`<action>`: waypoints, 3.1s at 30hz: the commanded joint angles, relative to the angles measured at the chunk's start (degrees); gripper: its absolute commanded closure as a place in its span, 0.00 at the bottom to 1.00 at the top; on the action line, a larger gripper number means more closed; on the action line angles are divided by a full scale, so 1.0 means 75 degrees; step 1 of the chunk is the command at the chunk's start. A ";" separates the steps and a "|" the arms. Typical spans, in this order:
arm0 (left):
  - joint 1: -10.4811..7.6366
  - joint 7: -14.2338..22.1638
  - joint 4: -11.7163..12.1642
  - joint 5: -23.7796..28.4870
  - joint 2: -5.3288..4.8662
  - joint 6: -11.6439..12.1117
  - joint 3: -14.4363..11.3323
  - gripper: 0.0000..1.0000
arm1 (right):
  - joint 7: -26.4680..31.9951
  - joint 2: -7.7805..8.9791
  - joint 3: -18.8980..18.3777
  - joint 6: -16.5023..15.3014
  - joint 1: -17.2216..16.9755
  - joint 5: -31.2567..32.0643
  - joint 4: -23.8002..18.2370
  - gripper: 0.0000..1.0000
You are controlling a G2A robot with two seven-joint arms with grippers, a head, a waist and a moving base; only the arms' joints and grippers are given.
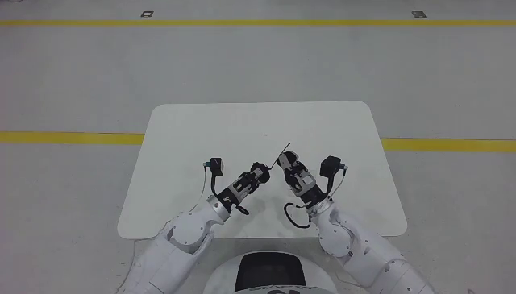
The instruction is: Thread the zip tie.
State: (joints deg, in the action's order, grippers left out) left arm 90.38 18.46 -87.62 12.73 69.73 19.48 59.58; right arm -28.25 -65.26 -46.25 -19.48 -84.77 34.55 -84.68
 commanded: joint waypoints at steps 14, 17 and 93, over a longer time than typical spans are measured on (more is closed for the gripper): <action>0.0000 0.0000 0.0000 0.0000 0.0000 0.0000 0.0000 1.00 | -0.0082 -0.0012 -0.0016 0.0000 -0.0027 0.0080 -0.0008 1.00; 0.0000 0.0000 0.0000 0.0000 0.0000 0.0000 0.0000 1.00 | -0.0111 -0.0007 -0.0036 0.0000 -0.0051 0.0105 -0.0030 1.00; 0.0000 0.0000 0.0000 0.0000 0.0000 0.0000 0.0000 1.00 | -0.0072 -0.0102 -0.0208 0.0000 -0.0164 0.0529 -0.0008 1.00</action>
State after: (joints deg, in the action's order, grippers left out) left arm 90.38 18.46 -87.62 12.73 69.73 19.48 59.58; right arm -28.82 -65.99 -47.82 -19.48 -86.07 38.55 -84.85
